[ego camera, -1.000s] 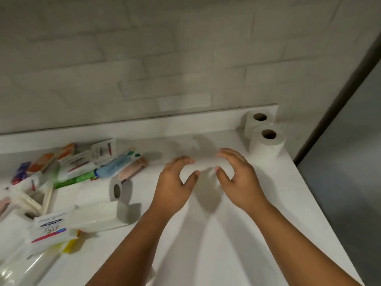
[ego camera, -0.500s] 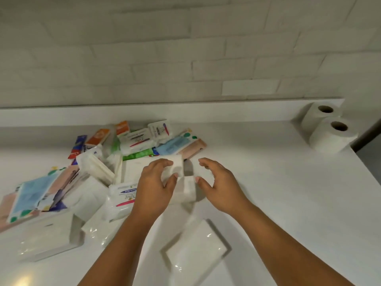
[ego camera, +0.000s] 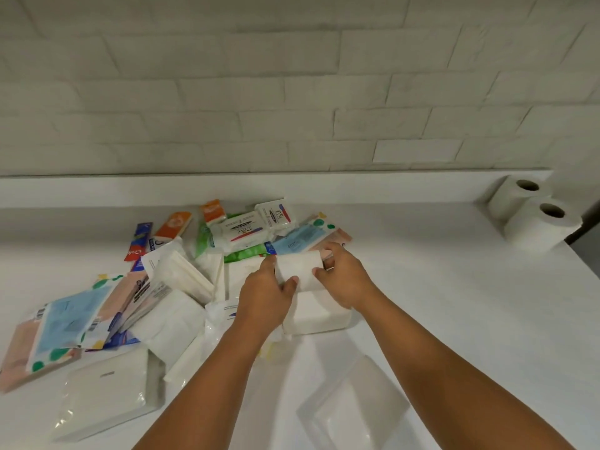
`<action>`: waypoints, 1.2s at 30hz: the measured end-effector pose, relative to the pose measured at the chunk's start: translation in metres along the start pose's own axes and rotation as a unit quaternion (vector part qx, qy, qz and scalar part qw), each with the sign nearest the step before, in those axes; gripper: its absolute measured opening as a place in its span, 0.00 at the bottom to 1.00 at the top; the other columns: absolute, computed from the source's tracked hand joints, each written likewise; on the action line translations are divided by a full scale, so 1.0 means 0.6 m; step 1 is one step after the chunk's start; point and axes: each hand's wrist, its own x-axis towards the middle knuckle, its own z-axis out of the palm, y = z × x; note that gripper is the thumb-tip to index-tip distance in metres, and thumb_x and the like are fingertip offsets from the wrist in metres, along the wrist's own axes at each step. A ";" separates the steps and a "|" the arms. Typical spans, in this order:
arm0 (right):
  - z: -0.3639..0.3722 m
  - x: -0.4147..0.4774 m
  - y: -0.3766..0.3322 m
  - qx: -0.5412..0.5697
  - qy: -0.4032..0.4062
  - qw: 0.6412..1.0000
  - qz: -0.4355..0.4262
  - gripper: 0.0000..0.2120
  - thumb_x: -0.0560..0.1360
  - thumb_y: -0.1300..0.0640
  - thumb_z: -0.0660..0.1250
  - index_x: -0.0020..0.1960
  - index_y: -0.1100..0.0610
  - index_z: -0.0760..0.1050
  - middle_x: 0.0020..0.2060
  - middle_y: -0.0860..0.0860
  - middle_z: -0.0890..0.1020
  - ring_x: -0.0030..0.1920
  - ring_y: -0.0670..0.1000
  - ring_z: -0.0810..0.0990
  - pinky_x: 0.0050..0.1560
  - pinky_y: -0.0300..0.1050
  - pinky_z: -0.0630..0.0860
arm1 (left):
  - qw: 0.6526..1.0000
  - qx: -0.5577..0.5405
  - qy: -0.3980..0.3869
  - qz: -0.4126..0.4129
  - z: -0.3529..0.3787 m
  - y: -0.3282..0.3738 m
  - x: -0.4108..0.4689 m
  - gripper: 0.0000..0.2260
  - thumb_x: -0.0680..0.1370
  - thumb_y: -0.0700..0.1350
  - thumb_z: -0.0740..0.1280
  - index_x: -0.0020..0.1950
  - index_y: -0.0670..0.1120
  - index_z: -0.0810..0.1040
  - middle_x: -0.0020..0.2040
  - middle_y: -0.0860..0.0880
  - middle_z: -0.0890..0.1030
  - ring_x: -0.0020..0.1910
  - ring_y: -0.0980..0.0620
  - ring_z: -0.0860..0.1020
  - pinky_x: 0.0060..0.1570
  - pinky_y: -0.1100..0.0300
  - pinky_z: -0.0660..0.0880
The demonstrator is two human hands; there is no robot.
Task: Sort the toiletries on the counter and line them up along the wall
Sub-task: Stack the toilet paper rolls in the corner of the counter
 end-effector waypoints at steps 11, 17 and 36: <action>-0.069 -0.036 0.008 0.198 0.032 0.979 -0.042 0.32 0.71 0.59 0.76 0.71 0.49 0.66 0.47 0.55 0.83 0.47 0.51 0.83 0.52 0.45 0.81 | 0.953 -0.298 0.007 0.060 -0.018 0.063 0.026 0.16 0.79 0.44 0.70 0.67 0.48 0.78 0.56 0.52 0.84 0.55 0.54 0.82 0.51 0.61 0.78; -0.157 -0.060 0.054 0.193 0.016 0.980 -0.036 0.35 0.65 0.42 0.78 0.68 0.43 0.69 0.62 0.43 0.76 0.61 0.45 0.77 0.56 0.43 0.79 | 0.952 -0.185 -0.051 0.239 -0.017 0.116 0.008 0.19 0.80 0.46 0.69 0.72 0.53 0.74 0.64 0.56 0.78 0.64 0.61 0.74 0.63 0.66 0.70; -0.443 -0.116 0.255 0.386 -0.055 0.919 -0.066 0.27 0.73 0.63 0.71 0.70 0.54 0.68 0.65 0.55 0.77 0.65 0.58 0.76 0.63 0.60 0.75 | 0.871 -0.349 -0.302 0.172 0.209 0.390 -0.051 0.30 0.72 0.47 0.78 0.71 0.57 0.72 0.67 0.52 0.79 0.66 0.50 0.77 0.65 0.45 0.75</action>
